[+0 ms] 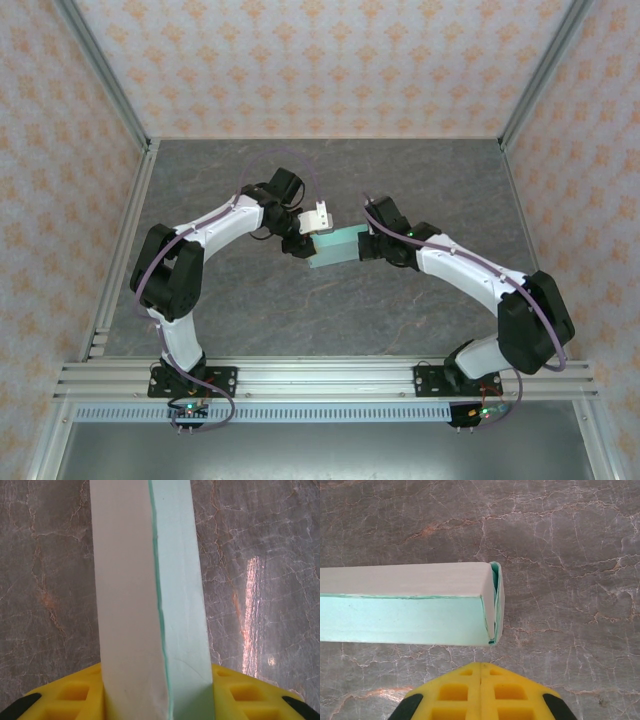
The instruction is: Fold the paper box
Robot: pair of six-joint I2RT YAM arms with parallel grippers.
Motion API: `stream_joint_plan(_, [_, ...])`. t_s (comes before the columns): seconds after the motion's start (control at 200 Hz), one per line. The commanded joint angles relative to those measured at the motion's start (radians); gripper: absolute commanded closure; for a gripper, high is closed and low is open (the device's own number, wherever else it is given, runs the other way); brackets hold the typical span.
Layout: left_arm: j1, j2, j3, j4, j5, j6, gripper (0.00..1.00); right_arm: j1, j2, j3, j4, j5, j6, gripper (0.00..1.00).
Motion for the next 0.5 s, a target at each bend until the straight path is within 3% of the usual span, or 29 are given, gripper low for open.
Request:
stream_joint_plan(0.0, [0.007, 0.018, 0.015, -0.021, -0.068, -0.009, 0.75, 0.001, -0.033, 0.015, -0.025, 0.040, 0.002, 1.00])
stream_joint_plan(0.105, [0.007, 0.015, 0.012, -0.023, -0.066, -0.004, 0.75, 0.001, -0.054, 0.022, -0.046, 0.043, -0.017, 1.00])
stream_joint_plan(0.26, [0.007, 0.013, 0.012, -0.024, -0.068, -0.002, 0.75, -0.033, -0.158, -0.013, -0.047, -0.001, -0.093, 0.72])
stream_joint_plan(0.405, [0.007, 0.014, 0.013, -0.025, -0.071, -0.003, 0.75, -0.105, -0.162, -0.029, 0.009, -0.153, -0.154, 0.58])
stream_joint_plan(0.495, [0.006, 0.013, 0.012, -0.026, -0.069, -0.003, 0.75, -0.118, -0.122, -0.001, 0.009, -0.189, -0.185, 0.56])
